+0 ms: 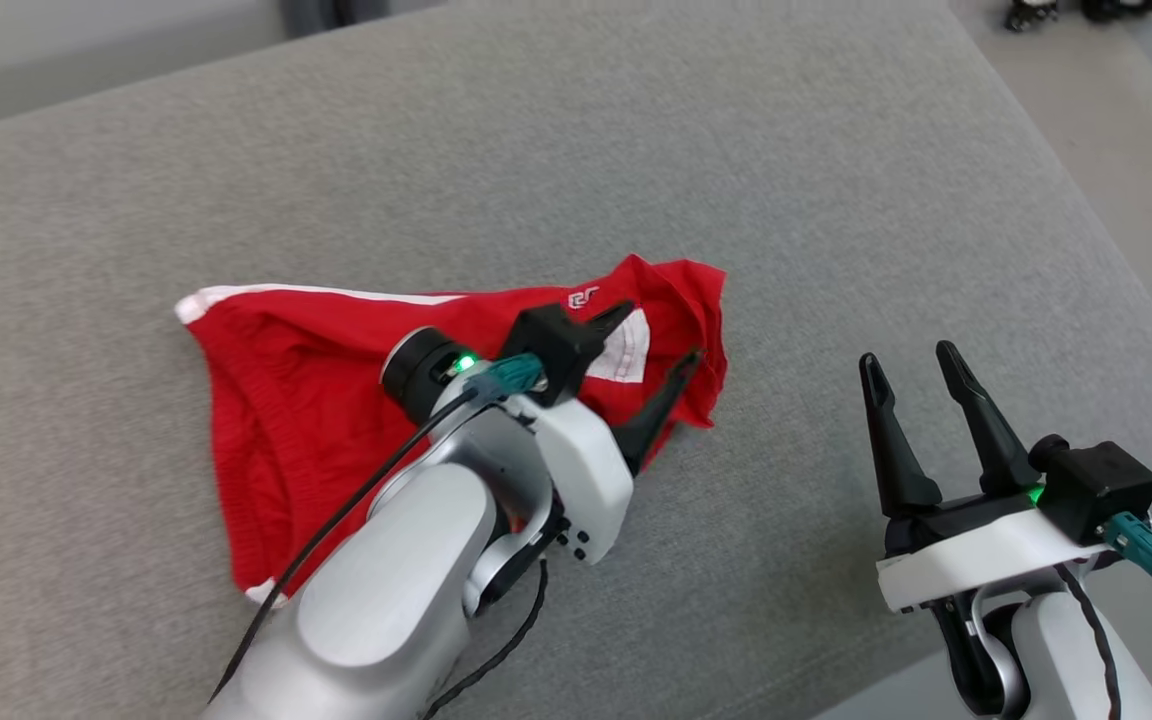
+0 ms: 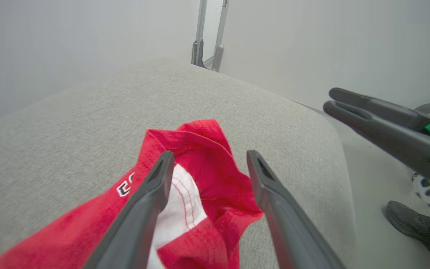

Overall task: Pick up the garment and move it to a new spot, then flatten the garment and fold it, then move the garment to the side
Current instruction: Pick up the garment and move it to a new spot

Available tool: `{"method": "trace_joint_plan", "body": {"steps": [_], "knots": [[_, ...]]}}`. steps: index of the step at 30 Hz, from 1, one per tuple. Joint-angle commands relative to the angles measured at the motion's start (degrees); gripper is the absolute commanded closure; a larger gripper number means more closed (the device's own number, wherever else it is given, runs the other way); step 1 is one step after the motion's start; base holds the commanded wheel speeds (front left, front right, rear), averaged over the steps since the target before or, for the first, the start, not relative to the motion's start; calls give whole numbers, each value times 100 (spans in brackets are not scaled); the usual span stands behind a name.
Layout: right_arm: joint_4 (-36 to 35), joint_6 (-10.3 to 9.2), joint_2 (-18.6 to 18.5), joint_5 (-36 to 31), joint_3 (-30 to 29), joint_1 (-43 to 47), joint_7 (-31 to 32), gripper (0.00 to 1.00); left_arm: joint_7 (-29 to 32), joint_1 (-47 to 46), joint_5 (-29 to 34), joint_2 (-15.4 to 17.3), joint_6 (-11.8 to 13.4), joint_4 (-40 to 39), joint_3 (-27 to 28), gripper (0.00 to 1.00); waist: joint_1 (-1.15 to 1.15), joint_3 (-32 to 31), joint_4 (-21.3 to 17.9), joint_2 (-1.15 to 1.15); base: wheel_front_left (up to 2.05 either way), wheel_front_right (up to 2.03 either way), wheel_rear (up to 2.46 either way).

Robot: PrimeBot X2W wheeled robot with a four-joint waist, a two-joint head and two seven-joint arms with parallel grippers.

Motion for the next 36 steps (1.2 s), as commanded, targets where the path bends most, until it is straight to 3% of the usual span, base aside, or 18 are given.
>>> {"method": "trace_joint_plan", "body": {"steps": [1, 13, 21, 28, 36], "knots": [[-10, 11, -29, -75, -63, 25, -39, 0, -186, 150, 35, 102, 127, -98, 97, 0, 0, -243, 251, 0, 0, 0, 0], [-138, 11, -28, -413, -463, 385, 129, 0, -1496, 1224, -317, 562, 1083, -735, 1194, 0, 0, -816, 1101, 0, 0, 0, 0], [-365, 11, -30, -618, -644, 590, 368, 0, -1996, 1917, -625, 951, 1468, -917, 2102, 0, 0, -1064, 1593, 0, 0, 0, 0], [-482, 11, -29, -703, -721, 808, 546, 0, -2082, 2556, -655, 1242, 1575, -1023, 2517, 0, 0, -1351, 1828, 0, 0, 0, 0], [-570, 11, -29, -755, -762, 1195, 707, 0, -2086, 3288, -672, 1497, 1523, -1225, 2544, 0, 0, -1749, 1929, 0, 0, 0, 0]]}}
